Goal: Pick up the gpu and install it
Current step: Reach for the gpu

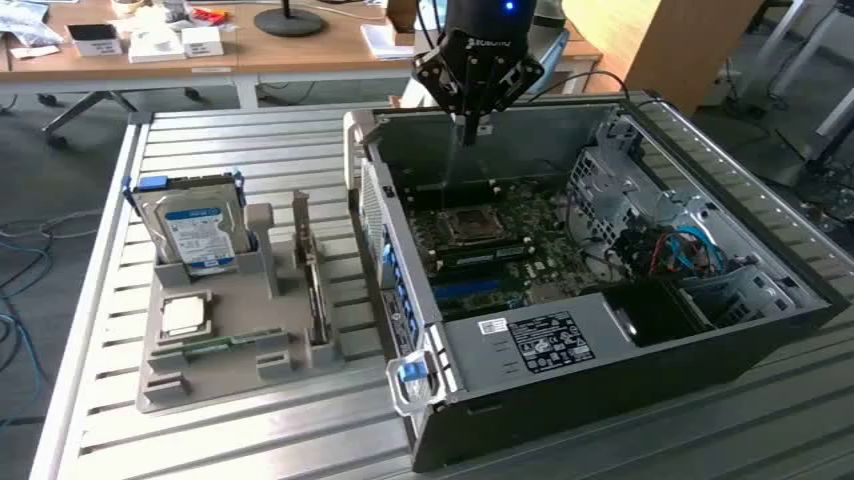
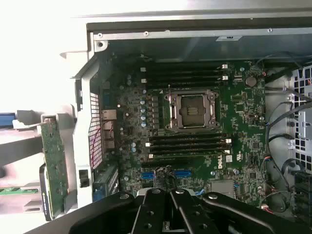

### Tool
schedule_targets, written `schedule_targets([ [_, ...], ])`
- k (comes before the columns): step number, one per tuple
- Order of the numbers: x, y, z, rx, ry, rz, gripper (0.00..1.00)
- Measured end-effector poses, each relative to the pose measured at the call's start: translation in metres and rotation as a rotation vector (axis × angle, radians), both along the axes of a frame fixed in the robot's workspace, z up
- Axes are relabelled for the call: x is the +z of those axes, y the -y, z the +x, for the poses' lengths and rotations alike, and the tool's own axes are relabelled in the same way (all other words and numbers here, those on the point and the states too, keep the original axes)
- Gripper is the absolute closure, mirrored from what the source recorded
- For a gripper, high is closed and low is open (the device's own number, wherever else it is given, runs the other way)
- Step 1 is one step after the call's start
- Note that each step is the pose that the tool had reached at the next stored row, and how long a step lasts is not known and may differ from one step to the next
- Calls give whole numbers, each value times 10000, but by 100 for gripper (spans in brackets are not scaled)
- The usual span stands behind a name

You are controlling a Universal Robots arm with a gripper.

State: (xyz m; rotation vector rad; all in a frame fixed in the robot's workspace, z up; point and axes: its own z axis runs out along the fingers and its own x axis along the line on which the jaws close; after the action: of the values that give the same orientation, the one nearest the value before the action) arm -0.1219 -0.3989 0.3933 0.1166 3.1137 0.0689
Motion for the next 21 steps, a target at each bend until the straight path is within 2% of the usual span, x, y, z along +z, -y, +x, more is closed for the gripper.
schedule_targets([
  [6,-1,0,-4,-1,1,1,89],
  [21,-1,-1,-112,0,1,0,89],
])
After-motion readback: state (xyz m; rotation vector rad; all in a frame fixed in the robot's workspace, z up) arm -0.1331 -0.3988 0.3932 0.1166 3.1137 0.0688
